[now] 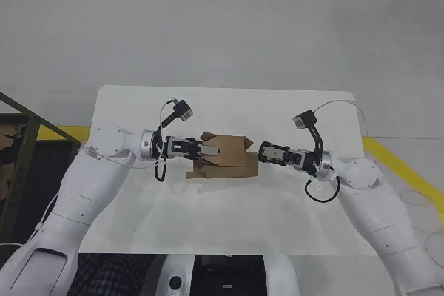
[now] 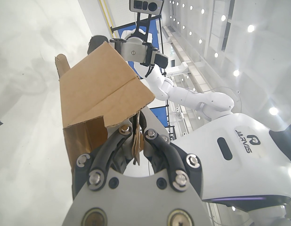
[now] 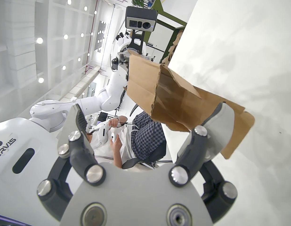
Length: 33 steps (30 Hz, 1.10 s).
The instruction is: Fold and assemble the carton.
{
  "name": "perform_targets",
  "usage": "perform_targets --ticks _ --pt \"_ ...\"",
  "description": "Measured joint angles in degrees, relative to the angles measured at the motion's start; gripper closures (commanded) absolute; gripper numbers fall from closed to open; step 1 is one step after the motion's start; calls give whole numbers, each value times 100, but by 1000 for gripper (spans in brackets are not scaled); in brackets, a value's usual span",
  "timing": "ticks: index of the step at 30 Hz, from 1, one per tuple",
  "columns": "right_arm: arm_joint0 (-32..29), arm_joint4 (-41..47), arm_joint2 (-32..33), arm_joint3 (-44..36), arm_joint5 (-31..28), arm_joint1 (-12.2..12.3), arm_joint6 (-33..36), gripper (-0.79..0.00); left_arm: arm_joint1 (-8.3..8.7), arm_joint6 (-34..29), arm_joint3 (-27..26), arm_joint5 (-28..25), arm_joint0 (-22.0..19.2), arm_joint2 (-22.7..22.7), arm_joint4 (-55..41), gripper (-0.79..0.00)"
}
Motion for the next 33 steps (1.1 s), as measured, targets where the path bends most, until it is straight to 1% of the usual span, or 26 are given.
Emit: perform_targets --ticks 8,14,23,28,33 --pt "166 449 -278 139 -35 -114 133 -785 -29 -69 20 -122 0 110 -11 0" --pt "183 549 -384 138 56 -158 216 -785 -55 129 62 -255 -19 182 177 0" --pt "72 362 -147 122 165 -107 186 -785 -60 441 180 -365 -18 112 327 0" --pt "8 426 -98 -66 183 -100 267 -785 -63 426 189 -361 -6 120 336 0" --pt "30 432 -172 -37 205 -132 262 -785 -71 288 157 -369 5 150 247 0"
